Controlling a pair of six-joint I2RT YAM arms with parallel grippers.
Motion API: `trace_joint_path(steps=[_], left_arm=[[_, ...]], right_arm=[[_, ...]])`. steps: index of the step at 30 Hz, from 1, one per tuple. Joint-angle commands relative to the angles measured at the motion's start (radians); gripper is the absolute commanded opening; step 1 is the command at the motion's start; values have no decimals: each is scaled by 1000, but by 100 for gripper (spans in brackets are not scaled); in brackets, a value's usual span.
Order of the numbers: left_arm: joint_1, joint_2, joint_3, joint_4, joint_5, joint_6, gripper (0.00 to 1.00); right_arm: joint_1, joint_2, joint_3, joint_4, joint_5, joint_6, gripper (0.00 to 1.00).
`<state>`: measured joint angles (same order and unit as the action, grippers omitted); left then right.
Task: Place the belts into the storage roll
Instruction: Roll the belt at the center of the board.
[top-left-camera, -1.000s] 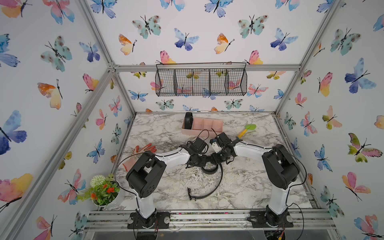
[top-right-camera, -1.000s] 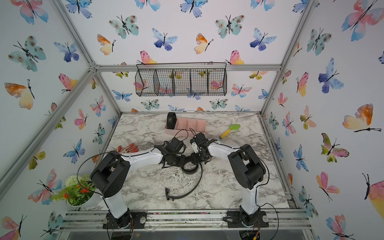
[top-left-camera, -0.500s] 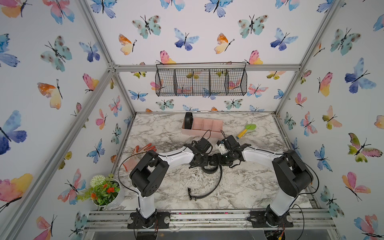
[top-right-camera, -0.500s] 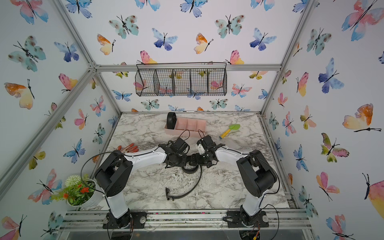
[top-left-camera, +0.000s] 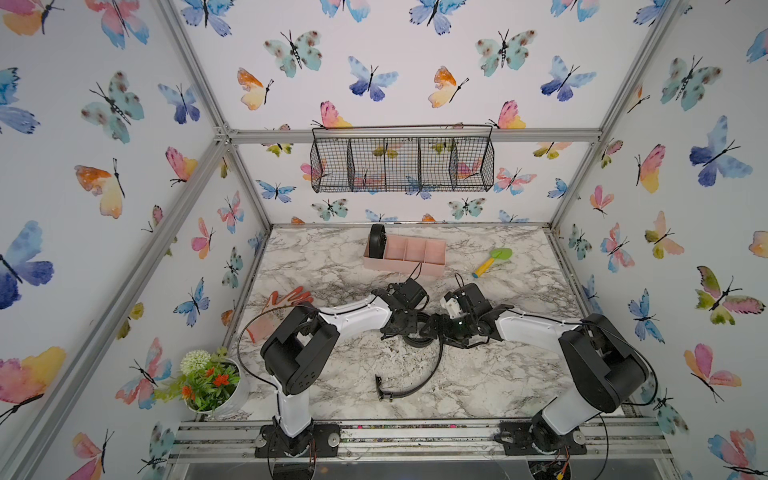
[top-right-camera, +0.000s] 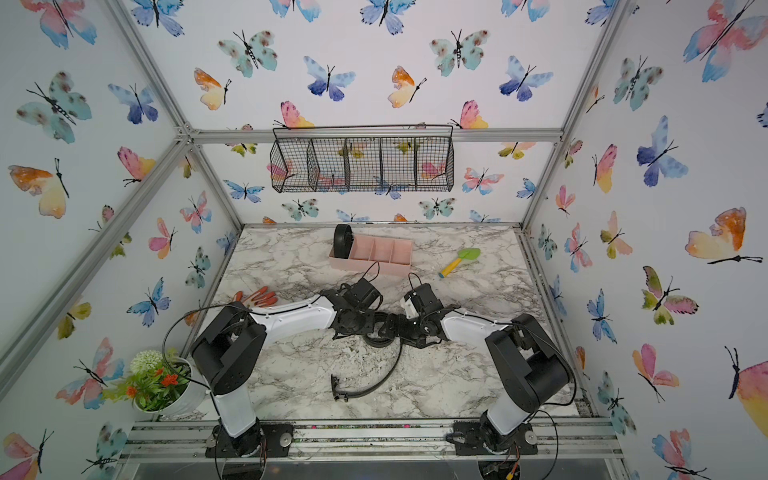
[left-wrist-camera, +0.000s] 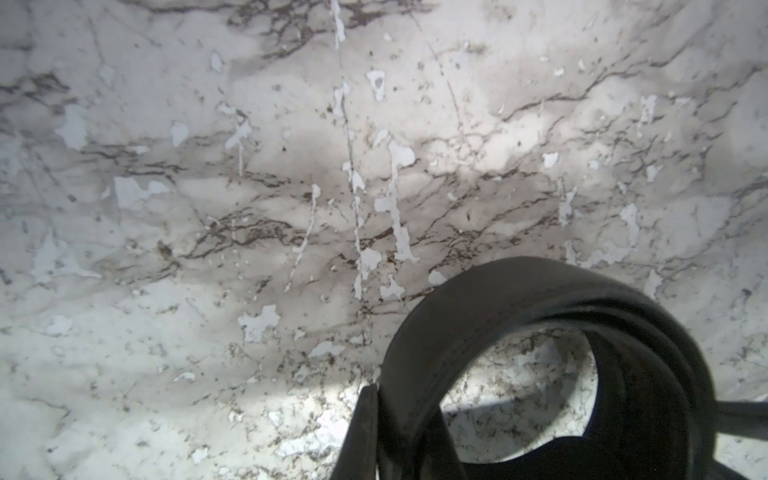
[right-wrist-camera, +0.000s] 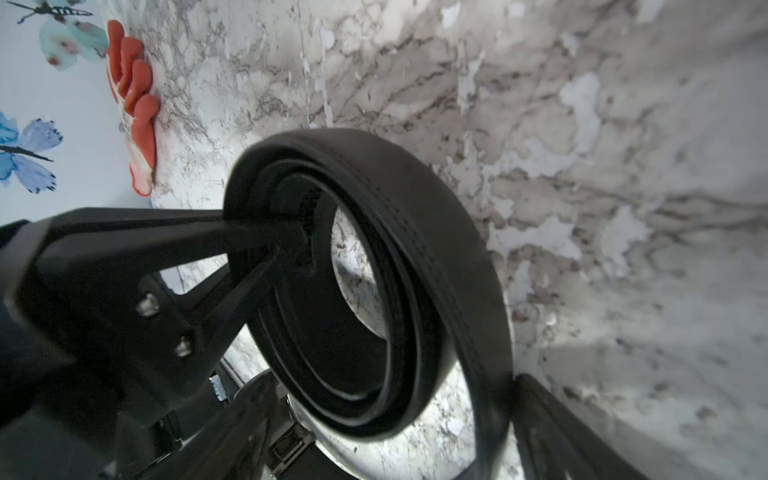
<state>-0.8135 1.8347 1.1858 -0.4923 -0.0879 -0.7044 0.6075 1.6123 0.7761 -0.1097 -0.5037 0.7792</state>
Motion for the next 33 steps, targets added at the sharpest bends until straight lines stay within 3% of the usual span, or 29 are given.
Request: trace_joint_path(steps=[1,15,19,27,33], left_arm=[[-16,16,-15,-105,-40,-35,0],[-50,-12,-76,-31,9,-129,0],[-57,-19,-86,-18,17,-136,0],[-82,-45,-121,6,16,-175,0],[-93,-94,-193,44,19,-217,0]], right_arm=[[5,-9,-15,53,-26,99,90],[113,55,37,32,33,198,80],[118,61,34,39,51,212,76],[123,79,51,34,67,228,59],[123,80,27,79,84,266,57]])
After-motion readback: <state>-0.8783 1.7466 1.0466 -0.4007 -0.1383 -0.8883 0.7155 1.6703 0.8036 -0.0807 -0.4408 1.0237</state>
